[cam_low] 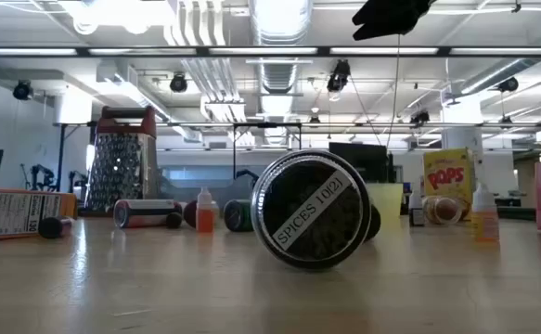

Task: Pick & Place Kitchen Items
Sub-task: Put the yellow cereal box into the yellow bin

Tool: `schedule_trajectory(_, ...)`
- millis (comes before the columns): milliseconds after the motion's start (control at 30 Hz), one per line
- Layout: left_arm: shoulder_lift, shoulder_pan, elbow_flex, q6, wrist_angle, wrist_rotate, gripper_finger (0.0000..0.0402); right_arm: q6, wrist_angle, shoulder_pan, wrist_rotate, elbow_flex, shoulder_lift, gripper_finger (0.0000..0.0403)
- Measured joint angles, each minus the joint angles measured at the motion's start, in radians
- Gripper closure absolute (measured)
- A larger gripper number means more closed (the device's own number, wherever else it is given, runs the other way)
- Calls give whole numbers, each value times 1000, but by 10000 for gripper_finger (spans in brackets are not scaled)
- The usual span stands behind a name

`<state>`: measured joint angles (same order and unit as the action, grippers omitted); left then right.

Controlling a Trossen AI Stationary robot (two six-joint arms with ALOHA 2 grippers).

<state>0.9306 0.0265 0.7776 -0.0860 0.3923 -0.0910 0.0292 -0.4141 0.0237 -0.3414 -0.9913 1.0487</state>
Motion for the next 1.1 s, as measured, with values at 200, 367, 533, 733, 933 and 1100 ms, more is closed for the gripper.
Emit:
schedule_trajectory(200,0,0,0,16,0,0,353,-1,0,0,0,0,0,39)
schedule_trajectory(367,0,0,0,15,-2,0,353,-2,0,0,0,0,0,39)
schedule_trajectory(533,0,0,0,15,-12,0,353,-2,0,0,0,0,0,39)
schedule_trajectory(733,-1,0,1,15,42,0,353,8,67,0,1,0,2,39)
schedule_trajectory(933,3,0,1,14,48,1,353,-15,241,0,3,-2,22,39)
schedule_trajectory(1100,2,-2,1,19,51,5,353,-77,394,0,5,0,67,39)
